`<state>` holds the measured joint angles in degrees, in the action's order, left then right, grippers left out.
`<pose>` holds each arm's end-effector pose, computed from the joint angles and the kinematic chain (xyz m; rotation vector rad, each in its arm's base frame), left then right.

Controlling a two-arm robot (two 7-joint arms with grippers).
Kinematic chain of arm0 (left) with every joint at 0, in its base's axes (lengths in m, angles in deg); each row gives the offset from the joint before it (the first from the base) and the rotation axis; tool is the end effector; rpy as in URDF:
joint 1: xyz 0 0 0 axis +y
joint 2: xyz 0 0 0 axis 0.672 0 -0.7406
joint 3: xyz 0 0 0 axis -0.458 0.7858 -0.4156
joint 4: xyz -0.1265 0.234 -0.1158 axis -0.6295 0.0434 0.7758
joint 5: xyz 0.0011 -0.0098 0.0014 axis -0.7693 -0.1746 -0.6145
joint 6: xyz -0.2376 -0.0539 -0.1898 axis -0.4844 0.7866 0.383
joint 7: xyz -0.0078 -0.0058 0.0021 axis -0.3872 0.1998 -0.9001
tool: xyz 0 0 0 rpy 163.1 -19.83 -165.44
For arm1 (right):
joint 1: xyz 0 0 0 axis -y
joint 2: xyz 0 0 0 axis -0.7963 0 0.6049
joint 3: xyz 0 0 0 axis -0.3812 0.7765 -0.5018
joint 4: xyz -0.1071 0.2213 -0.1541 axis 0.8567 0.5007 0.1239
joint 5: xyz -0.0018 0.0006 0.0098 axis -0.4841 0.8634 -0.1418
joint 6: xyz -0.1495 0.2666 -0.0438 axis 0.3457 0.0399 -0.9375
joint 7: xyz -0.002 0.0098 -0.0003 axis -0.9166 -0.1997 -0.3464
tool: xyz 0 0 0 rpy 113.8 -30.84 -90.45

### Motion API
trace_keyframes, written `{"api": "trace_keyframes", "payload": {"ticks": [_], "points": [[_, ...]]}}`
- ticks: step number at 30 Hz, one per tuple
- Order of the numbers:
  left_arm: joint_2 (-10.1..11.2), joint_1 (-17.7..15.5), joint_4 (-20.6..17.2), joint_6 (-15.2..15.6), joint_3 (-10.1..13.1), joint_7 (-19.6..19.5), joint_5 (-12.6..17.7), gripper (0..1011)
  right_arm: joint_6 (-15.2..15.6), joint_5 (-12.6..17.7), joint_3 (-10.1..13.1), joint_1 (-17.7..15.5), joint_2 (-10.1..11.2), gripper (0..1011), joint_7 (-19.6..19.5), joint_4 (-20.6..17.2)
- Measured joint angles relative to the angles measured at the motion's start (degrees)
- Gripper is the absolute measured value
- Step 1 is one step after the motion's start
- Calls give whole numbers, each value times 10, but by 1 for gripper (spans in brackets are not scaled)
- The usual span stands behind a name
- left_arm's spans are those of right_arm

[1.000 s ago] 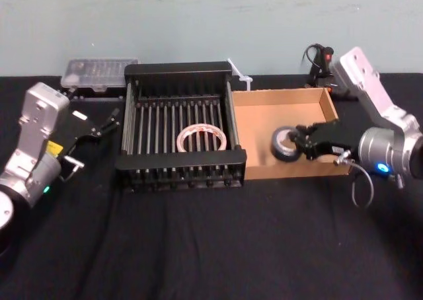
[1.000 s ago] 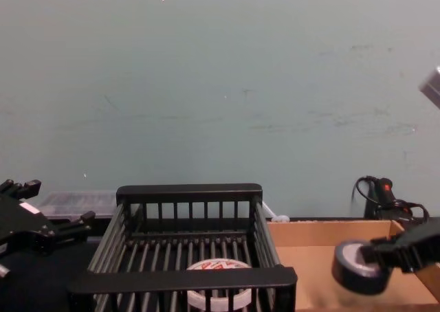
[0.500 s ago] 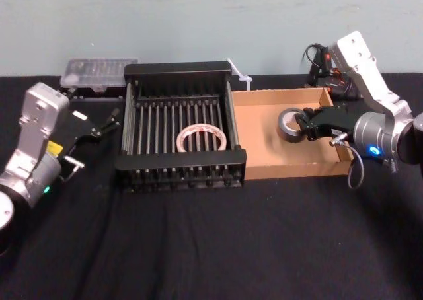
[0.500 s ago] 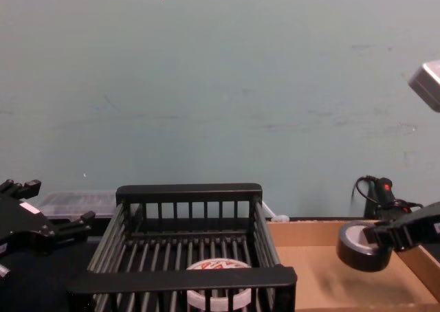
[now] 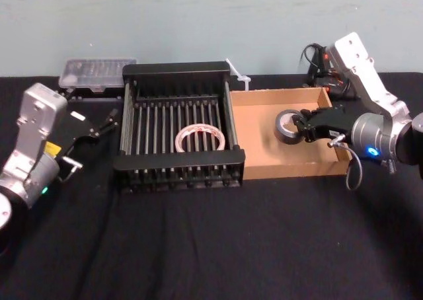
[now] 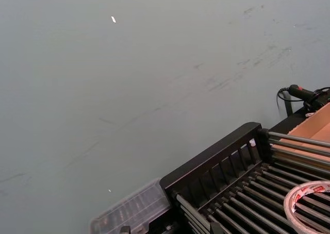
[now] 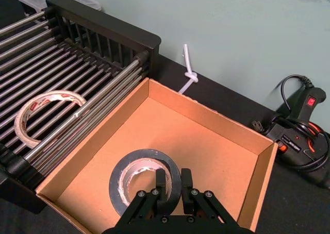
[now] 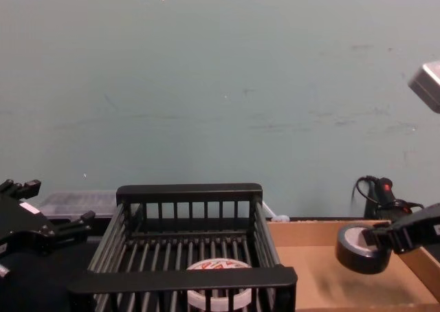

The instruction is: Pick up the white tape and place it into the black box , Pick up the silver tape and place it into the brown box.

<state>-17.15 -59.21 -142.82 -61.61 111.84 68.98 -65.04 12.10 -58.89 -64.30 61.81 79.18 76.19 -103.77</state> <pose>0.3580 0.0826 -0.3023 0.3046 -0.2850 1.2480 0.4179 -0.0365 -0.2253 -0.5452 0.1526 -0.9918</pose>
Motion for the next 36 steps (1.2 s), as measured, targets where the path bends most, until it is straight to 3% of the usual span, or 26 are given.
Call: {"api": "trace_keyframes", "payload": {"ticks": [9, 26, 36], "points": [[0, 0, 0, 0, 0, 0, 0, 1001, 0, 1, -1, 0, 1, 213, 1, -1], [0, 0, 0, 0, 0, 0, 0, 1001, -1, 1, -1, -1, 1, 762, 2, -2], [0, 0, 0, 0, 0, 0, 0, 1001, -1, 1, -1, -1, 1, 1002, 2, -2]]}}
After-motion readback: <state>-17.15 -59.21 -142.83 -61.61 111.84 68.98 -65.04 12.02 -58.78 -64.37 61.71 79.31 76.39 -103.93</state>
